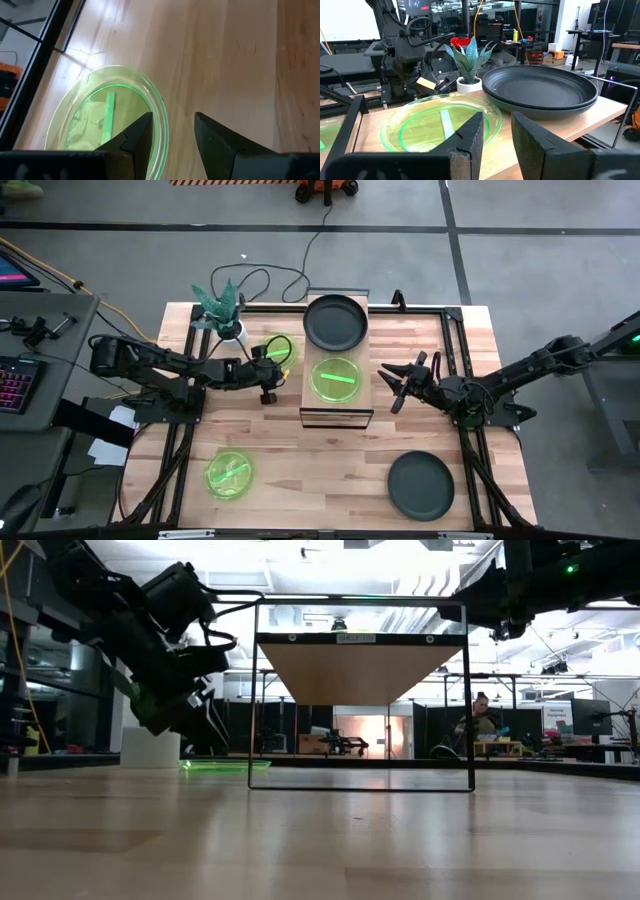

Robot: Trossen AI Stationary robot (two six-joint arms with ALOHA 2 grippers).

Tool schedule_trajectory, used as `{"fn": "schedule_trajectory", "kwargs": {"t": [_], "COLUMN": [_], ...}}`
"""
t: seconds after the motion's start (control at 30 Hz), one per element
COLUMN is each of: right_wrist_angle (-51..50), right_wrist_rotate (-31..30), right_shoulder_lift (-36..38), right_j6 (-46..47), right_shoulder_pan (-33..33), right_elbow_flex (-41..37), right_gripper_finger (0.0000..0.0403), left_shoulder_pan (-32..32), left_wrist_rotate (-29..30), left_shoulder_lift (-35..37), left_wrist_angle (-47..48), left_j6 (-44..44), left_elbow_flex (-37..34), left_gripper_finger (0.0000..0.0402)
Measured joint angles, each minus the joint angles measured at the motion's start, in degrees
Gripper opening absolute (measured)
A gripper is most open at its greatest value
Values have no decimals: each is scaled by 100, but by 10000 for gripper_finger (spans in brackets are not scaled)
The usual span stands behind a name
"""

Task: Place and stack plates onto a shelf
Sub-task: Stack the top green plate on top of the green plate on the shelf

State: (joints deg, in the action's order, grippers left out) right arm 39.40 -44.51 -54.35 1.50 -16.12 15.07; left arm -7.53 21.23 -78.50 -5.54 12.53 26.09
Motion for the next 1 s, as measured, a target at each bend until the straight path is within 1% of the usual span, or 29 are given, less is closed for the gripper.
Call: {"fn": "schedule_trajectory", "kwargs": {"t": [0.5,0.63,0.8,0.87,1.0], "right_wrist_angle": [-57,-57,-61,-61,-61], "right_wrist_rotate": [11,11,11,11,11], "right_shoulder_lift": [-2,-2,-2,-2,-2], "right_j6": [0,0,107,107,17], "right_shoulder_pan": [0,0,0,0,0], "right_elbow_flex": [0,0,0,0,0], "right_gripper_finger": [89,89,89,89,89], "left_shoulder_pan": [-4,-8,-220,-350,-635], "left_wrist_rotate": [2,50,92,-44,-701], "left_shoulder_lift": [0,0,-2,-2,-2], "left_wrist_angle": [-37,-34,279,483,803], "left_j6": [25,245,302,317,367], "left_elbow_flex": [0,5,332,518,774], "left_gripper_finger": [136,136,136,136,136]}}
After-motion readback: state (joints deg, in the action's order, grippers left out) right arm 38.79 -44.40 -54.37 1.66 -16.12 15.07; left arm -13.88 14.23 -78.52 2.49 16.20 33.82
